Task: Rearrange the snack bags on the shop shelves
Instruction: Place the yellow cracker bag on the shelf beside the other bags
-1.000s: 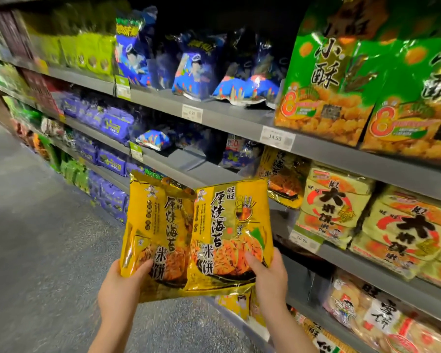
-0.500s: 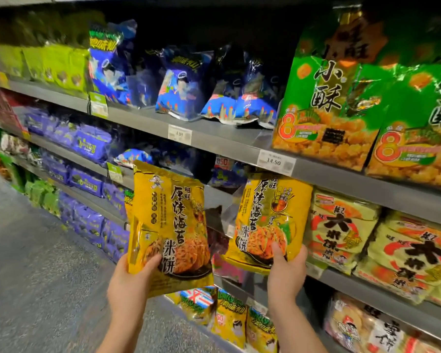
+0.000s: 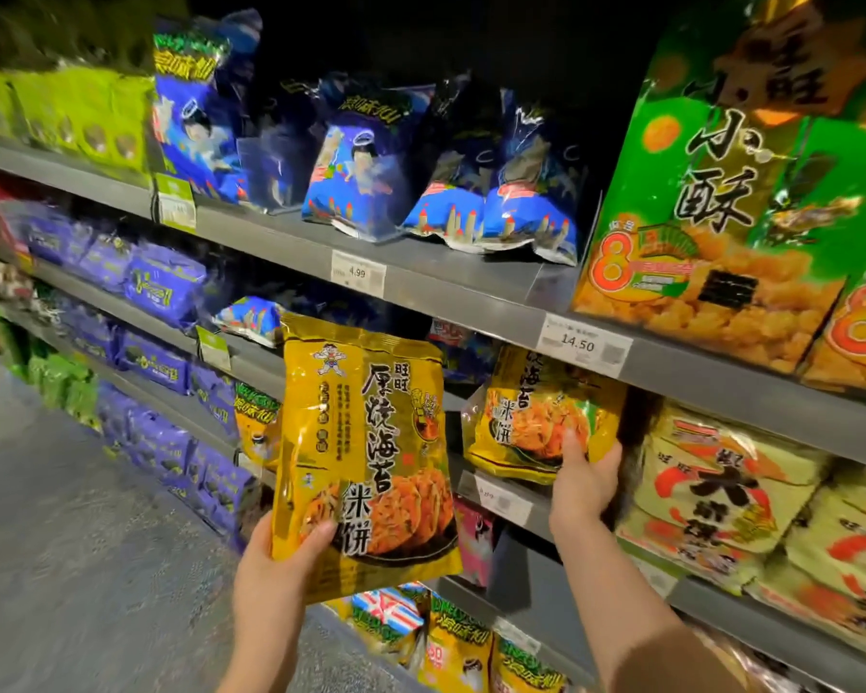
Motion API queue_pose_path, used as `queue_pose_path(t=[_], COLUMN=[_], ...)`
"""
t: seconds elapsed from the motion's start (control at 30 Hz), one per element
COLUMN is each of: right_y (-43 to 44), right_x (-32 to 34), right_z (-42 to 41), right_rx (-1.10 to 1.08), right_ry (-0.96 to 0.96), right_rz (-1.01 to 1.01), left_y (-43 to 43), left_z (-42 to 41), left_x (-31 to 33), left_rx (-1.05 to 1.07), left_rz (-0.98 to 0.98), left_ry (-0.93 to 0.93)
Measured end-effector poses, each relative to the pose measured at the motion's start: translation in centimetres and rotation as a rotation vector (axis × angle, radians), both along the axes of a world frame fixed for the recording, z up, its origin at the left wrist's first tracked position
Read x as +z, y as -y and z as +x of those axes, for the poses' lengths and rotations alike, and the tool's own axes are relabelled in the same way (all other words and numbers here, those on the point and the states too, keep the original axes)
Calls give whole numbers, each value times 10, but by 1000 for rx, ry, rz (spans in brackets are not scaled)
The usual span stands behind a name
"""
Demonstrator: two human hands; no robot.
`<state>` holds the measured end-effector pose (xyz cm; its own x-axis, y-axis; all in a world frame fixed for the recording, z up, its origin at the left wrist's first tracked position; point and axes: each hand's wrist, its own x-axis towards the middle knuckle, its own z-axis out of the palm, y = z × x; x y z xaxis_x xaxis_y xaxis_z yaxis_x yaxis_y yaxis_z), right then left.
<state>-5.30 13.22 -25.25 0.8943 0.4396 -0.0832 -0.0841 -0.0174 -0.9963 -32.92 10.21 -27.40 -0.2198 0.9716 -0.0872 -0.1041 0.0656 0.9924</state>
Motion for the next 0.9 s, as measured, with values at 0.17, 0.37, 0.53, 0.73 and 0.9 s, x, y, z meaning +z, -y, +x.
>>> queue_pose_path(t=[0.17, 0.37, 0.53, 0.73, 0.9], right_y=[-1, 23, 25, 42, 27], right_x=[-4, -25, -29, -53, -53], right_z=[16, 3, 5, -22, -15], right_rx=[37, 178, 174, 288, 413], right_ry=[197, 585, 937, 1007, 955], right_rz=[-393, -671, -724, -817, -943], left_y=[-6, -7, -10, -11, -16], left_z=[9, 28, 38, 43, 42], left_x=[-3, -4, 0, 2, 0], left_rx=[-29, -36, -29, -47, -35], left_rz=[16, 25, 33, 63, 56], left_ry=[5, 20, 28, 73, 92])
